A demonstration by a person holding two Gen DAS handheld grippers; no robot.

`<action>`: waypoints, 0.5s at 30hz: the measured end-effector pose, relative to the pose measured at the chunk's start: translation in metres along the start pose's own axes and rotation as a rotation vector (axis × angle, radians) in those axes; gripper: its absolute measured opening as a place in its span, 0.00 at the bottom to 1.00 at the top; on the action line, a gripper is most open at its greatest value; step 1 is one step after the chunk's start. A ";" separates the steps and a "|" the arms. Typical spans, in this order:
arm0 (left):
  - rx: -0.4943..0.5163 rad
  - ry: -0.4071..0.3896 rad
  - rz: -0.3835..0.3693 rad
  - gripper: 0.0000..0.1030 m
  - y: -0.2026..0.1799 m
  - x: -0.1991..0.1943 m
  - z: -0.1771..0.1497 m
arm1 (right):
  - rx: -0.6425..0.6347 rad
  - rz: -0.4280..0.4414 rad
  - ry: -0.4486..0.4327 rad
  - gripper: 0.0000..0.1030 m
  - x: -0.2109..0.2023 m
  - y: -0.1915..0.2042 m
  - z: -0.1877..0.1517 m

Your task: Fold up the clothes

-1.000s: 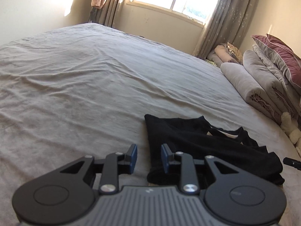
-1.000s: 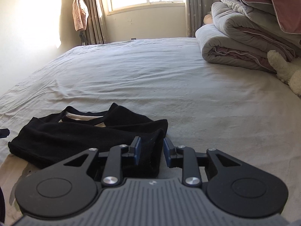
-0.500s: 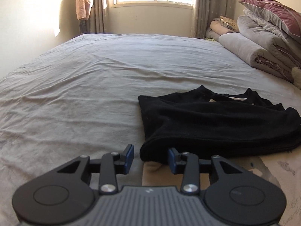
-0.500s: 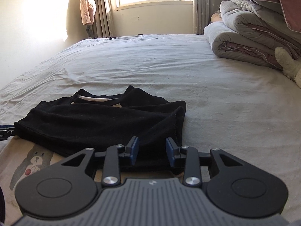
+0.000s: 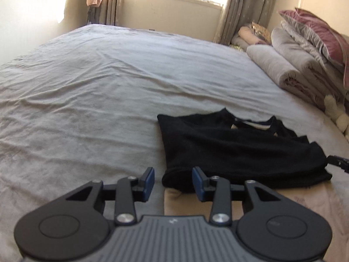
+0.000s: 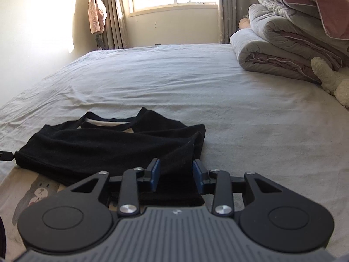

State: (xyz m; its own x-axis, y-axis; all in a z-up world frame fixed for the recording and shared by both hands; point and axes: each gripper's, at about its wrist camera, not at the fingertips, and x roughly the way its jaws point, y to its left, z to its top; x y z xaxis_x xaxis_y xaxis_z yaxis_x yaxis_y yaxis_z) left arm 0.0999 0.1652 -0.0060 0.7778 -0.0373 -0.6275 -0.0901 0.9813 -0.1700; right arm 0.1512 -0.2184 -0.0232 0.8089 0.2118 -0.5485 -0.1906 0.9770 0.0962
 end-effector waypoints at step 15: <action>0.157 -0.069 -0.068 0.21 -0.025 0.054 -0.022 | -0.099 -0.032 0.057 0.33 0.057 0.016 0.001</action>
State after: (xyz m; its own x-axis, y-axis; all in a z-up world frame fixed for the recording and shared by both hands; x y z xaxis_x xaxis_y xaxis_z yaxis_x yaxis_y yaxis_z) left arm 0.1304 0.1341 -0.0528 0.8203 -0.0968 -0.5637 0.0582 0.9946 -0.0861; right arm 0.1947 -0.1904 -0.0515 0.7828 0.1756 -0.5970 -0.2213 0.9752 -0.0033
